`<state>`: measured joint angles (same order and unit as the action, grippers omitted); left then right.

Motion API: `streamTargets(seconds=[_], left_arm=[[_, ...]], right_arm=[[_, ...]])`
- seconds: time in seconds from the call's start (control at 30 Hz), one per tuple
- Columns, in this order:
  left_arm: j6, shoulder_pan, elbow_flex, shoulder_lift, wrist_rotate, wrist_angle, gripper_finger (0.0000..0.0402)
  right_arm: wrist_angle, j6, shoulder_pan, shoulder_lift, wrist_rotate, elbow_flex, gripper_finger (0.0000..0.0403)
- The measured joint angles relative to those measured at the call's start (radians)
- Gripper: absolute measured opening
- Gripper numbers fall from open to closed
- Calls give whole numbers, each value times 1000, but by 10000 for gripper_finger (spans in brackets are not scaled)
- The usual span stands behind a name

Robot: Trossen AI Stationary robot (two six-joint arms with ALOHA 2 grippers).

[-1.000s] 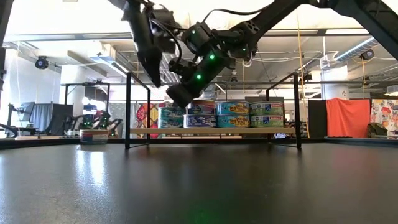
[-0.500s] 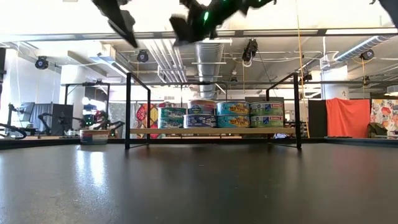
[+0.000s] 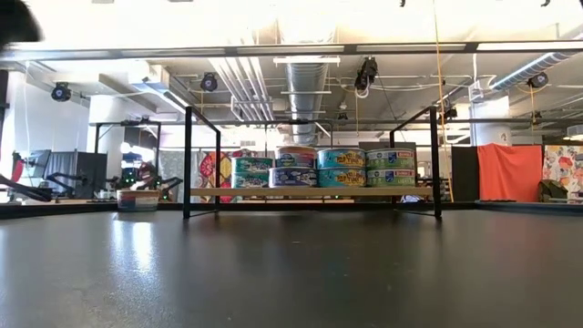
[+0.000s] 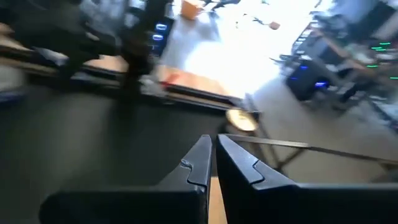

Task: Stack canned seafood by type on shelf
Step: Put the blue-pink tuna can on the shelf

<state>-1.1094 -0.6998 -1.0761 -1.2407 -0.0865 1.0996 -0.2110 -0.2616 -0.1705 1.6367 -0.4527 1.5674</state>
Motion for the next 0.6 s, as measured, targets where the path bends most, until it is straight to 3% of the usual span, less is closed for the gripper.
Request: streamTargets(seconds=[0.17, 0.3, 0.6], left_arm=[[-281, -213, -31, -173, 170, -89, 377], [-430, -313, -106, -323, 291, -80, 377], [-446, -325, -309, -516, 264, -35, 356]], right_arm=[[-108, 98, -176, 0, -1, 0, 18], [-202, 207, -318, 1, -91, 0, 18], [-293, 508, -518, 1, -203, -9, 18]])
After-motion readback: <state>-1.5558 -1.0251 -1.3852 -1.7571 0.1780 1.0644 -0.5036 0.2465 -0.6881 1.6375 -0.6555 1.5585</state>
